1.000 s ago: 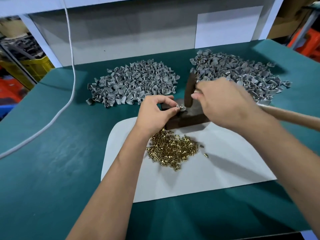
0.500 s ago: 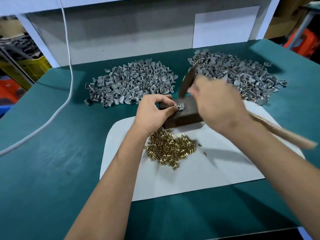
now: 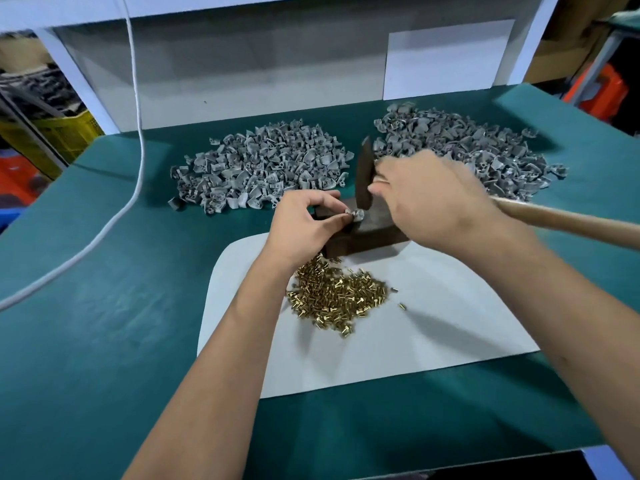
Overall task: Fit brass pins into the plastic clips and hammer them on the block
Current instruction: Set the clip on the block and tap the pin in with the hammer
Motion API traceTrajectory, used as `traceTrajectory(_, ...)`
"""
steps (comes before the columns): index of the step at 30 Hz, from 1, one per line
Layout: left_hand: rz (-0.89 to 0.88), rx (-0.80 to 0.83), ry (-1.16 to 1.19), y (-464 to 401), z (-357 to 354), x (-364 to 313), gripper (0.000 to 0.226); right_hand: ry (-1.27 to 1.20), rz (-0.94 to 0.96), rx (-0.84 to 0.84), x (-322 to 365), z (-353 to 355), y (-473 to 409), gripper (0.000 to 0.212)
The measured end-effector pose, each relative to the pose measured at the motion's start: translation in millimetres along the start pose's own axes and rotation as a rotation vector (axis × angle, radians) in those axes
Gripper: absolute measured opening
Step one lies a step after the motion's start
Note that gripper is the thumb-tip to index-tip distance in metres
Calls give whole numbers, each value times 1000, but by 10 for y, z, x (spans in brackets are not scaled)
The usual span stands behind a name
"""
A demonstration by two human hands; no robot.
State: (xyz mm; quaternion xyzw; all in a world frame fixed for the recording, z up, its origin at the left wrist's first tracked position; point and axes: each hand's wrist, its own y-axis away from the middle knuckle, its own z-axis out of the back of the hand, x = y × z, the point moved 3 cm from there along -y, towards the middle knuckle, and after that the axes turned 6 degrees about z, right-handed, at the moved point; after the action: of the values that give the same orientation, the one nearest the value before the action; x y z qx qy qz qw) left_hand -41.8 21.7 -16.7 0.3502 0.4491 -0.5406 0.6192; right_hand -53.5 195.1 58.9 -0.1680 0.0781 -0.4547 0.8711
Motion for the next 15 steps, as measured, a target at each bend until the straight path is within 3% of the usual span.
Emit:
traceTrajectory(2,-8,-2,-19,-1,15,-7,17,-73,1,-222,30,53,17,20)
traceTrajectory(3,-12,-7,-30,-2,21,-9,18,-105,-12,-255,50,38,29,20)
traceTrajectory(7,-4,-8,-25,15,8,-18,14,-82,-80,58,35,-208,112,19)
traceTrajectory(11,2,-7,-32,9,2,-13,15,-118,-83,48,-95,-139,116,20)
traceTrajectory(15,31,0,25,15,-18,9,12,-359,-51,87,-298,-21,144,22)
